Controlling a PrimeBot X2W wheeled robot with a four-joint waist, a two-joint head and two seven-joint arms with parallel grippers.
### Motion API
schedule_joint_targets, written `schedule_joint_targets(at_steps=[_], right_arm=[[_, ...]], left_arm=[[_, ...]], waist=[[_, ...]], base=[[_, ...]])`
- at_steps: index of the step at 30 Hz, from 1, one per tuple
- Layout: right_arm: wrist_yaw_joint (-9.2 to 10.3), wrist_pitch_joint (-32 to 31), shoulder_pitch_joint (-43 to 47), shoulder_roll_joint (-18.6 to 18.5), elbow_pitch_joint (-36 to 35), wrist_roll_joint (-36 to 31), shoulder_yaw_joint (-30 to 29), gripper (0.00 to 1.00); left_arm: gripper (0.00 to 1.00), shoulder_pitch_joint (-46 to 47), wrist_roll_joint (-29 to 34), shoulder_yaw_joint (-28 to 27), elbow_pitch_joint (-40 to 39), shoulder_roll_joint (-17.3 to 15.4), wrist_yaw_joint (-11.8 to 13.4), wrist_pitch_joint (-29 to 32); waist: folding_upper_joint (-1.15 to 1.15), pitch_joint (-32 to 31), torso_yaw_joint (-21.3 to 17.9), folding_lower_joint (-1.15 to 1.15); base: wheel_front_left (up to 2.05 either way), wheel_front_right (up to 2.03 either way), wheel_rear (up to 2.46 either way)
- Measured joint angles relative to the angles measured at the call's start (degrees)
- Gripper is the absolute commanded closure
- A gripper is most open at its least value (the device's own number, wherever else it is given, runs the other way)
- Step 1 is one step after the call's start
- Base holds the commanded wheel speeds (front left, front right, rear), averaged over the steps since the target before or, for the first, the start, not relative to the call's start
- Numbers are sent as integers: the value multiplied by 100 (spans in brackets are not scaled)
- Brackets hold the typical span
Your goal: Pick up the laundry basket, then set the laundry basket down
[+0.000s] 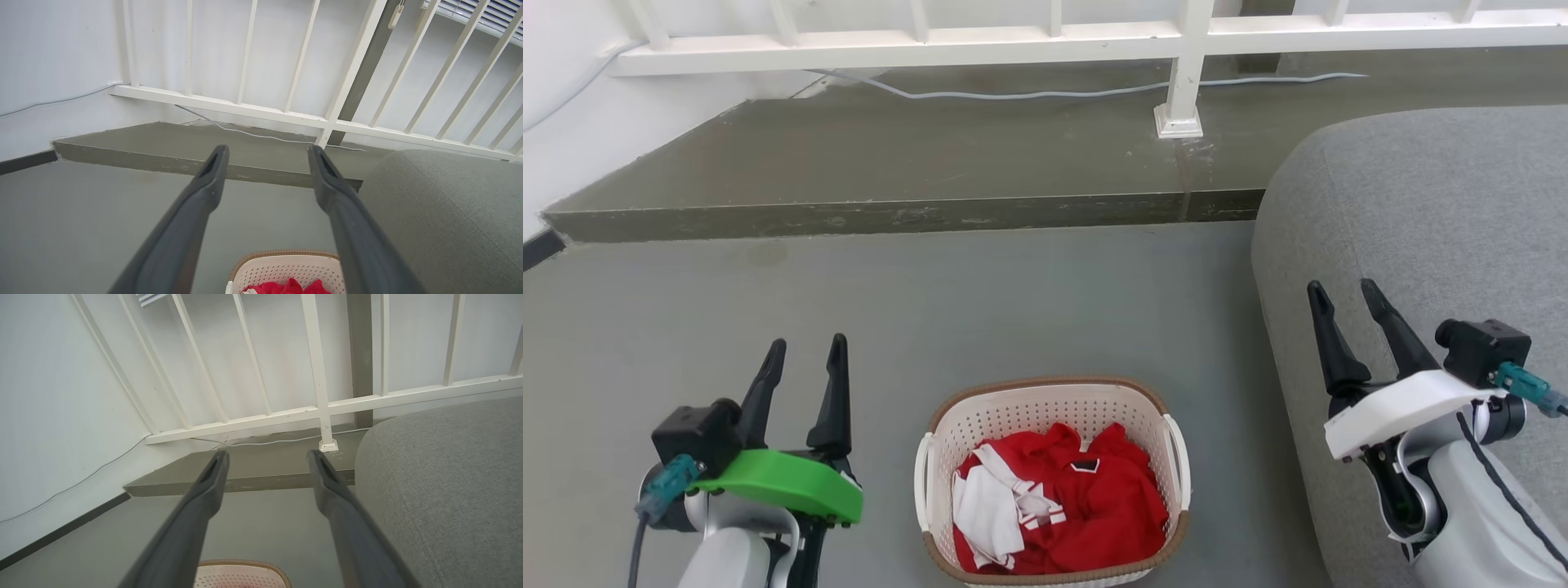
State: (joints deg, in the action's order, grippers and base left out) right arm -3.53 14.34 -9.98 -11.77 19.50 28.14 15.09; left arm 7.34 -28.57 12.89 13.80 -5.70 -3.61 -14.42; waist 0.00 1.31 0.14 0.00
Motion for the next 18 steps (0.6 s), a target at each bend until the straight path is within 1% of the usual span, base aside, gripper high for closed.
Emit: schedule_joint_targets(at_steps=[3, 18], right_arm=[[-18, 0, 29, 34, -18, -45, -48, 0], [-123, 0, 233, 194, -32, -250, -257, 0]], left_arm=[[0, -73, 120, -30, -53, 37, -44, 0], [0, -364, 255, -192, -205, 144, -140, 0]], waist=[[0, -5, -1, 0], [0, -19, -24, 0]], base=[[0, 0, 0], [0, 0, 0]])
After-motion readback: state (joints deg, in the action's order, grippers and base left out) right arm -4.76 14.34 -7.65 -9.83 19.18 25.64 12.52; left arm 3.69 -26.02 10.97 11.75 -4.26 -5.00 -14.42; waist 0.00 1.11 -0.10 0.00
